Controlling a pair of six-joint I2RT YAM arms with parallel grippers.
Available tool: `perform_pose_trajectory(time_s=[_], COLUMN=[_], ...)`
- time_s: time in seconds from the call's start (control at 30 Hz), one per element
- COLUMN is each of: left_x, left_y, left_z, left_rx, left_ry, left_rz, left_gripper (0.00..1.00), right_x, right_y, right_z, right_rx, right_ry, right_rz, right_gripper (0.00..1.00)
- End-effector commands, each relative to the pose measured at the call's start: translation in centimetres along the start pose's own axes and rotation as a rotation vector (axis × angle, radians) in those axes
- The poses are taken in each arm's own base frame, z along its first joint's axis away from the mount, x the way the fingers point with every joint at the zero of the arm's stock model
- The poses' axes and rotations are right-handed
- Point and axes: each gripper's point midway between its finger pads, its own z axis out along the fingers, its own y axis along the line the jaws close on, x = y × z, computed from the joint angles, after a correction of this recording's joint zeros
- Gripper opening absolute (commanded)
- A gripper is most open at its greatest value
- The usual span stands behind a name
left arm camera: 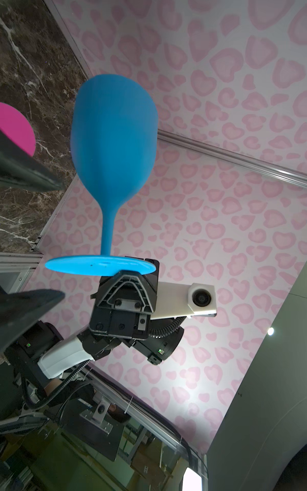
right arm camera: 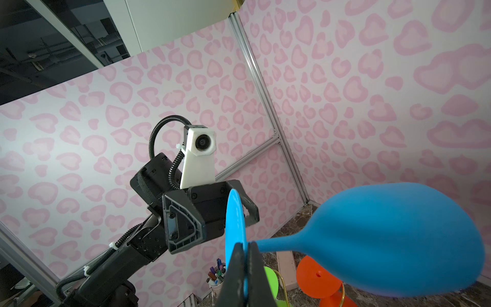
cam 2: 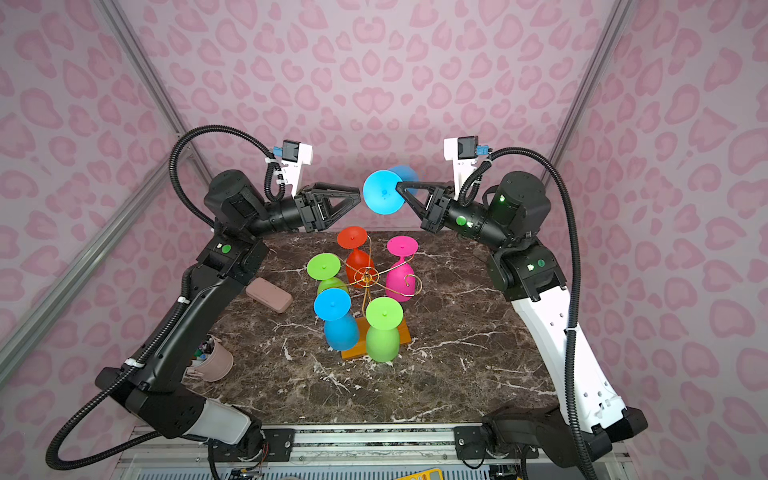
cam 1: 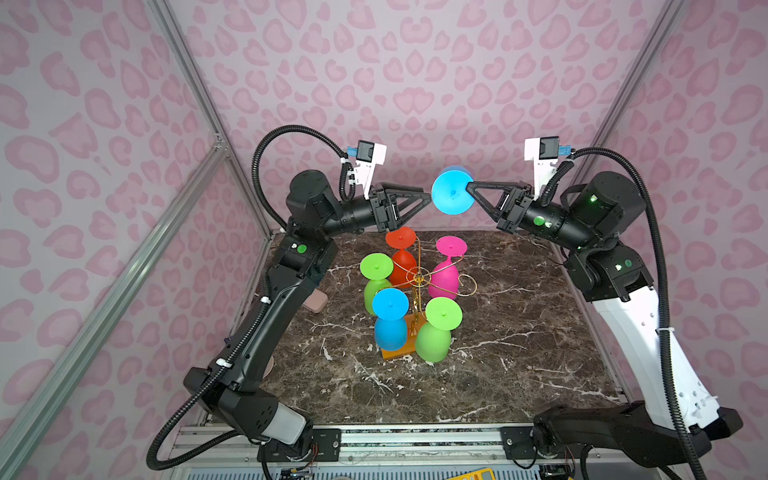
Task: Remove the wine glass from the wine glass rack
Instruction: 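Bring the cyan glass up to the left gripper and grasp its stem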
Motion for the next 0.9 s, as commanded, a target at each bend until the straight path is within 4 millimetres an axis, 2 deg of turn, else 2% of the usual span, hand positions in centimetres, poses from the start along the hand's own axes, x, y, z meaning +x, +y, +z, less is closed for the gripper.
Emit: perform_pose_trajectory(time_s=[0.0, 0.27, 0.53, 0.77, 0.83, 0.87], left_x=[-1.3, -0.9, -0.5, -1.0, -1.3, -1.4], left_y=[-1.7, -2.9, -3.0, -3.6, -3.9, -3.9], left_z=[0.3, 0.9, 1.6, 1.8, 1.8, 1.7], left_rx=[0.06, 0.109, 0.14, 0.162, 0.165, 0.164], left_ry=[-0.027, -0.008, 0.012, 0.013, 0.007, 0.004], left_rz=[0.048, 0.03, -0.004, -0.017, -0.017, -0.018], left_gripper=[0.58, 0.51, 0.37, 0.15, 0.04, 0.03], right_x=[-0.7, -0.4, -0.4, 0.1, 0.2, 0.2], right_y=[0.8, 0.8, 0.8, 0.9, 0.9, 0.8], right_z=[0.5, 1.8, 2.9, 3.4, 3.4, 3.3], right_rx=[-0.034, -0.053, -0.069, -0.083, -0.083, -0.077], right_ry=[-0.029, -0.035, -0.045, -0.036, -0.032, -0.031], right_rz=[-0.035, -0.03, -0.022, -0.015, -0.014, -0.014], right_gripper=[0.0, 0.0, 0.0, 0.0, 0.0, 0.0])
